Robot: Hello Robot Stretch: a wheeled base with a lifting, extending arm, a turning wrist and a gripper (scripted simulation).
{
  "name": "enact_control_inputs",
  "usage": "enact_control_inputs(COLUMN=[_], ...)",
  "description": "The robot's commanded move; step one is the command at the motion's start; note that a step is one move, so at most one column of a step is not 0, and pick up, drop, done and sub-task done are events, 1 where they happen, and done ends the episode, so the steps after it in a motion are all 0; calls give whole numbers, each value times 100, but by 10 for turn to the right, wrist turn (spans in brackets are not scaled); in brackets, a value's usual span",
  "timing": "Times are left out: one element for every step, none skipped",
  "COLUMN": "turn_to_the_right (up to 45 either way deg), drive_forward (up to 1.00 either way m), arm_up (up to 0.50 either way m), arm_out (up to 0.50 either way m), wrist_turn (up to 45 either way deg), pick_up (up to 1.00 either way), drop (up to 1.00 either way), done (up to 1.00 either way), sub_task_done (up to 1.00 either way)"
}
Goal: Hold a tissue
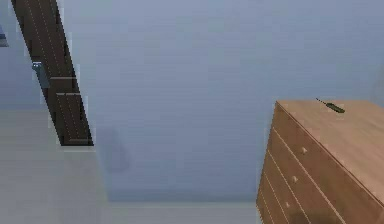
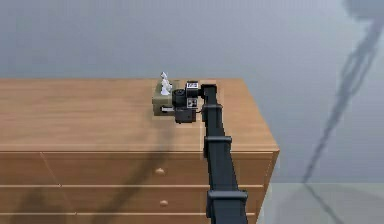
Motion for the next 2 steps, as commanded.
enact_control_inputs(turn_to_the_right=[0,0], drive_forward=[0,0], arm_up=[10,0], arm_out=[0,0], wrist_turn=[0,0], pick_up=[0,0], drop=[0,0], done=[0,100], sub_task_done=[0,0])
